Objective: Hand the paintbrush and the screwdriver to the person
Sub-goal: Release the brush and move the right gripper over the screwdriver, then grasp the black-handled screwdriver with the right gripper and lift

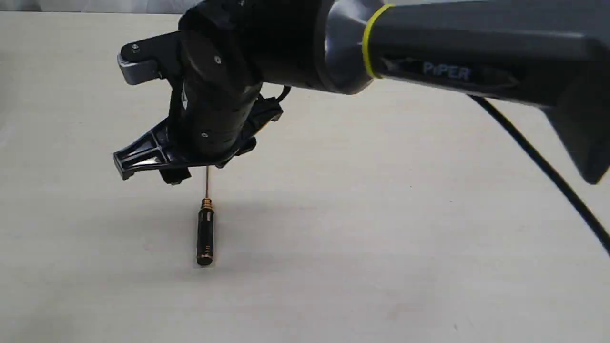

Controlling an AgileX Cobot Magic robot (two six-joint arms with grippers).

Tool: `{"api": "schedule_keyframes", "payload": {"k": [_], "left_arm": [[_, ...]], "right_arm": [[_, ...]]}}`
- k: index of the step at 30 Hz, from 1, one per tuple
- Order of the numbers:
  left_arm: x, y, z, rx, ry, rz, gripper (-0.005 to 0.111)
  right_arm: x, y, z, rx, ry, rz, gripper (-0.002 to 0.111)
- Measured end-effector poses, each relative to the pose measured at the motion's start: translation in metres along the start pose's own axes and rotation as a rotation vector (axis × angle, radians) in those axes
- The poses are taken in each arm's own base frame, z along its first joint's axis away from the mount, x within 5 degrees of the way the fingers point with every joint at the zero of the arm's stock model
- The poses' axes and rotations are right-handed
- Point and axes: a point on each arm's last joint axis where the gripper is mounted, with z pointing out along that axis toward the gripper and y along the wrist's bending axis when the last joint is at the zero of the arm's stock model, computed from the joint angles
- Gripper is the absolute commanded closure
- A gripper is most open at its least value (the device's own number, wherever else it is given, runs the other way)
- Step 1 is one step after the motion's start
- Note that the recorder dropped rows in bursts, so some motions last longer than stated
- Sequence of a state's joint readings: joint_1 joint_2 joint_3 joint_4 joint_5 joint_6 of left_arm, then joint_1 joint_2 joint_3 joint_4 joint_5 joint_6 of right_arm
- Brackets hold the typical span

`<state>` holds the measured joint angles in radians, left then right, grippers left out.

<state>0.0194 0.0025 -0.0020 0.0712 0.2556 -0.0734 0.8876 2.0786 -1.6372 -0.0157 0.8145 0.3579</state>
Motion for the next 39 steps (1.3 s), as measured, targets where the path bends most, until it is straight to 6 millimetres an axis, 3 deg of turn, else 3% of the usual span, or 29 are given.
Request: {"api": "schedule_keyframes", "payload": {"k": [16, 19, 25, 29, 39], "left_arm": [[0.000, 0.000, 0.000, 0.000, 0.000, 0.000, 0.107], [0.000, 0.000, 0.000, 0.000, 0.000, 0.000, 0.107], [0.000, 0.000, 0.000, 0.000, 0.000, 0.000, 0.107], [0.000, 0.000, 0.000, 0.000, 0.000, 0.000, 0.107], [0.000, 0.000, 0.000, 0.000, 0.000, 0.000, 0.107]], "right_arm": [[0.018, -0.005, 0.068, 0.039, 0.119, 0.033, 0.054], [0.021, -0.006, 0.076, 0.046, 0.135, 0.032, 0.059], [0.023, -0.007, 0.082, 0.047, 0.141, 0.032, 0.088], [0.022, -0.006, 0.082, 0.047, 0.135, 0.027, 0.101], [0.024, -0.007, 0.078, 0.055, 0.170, -0.023, 0.104]]}}
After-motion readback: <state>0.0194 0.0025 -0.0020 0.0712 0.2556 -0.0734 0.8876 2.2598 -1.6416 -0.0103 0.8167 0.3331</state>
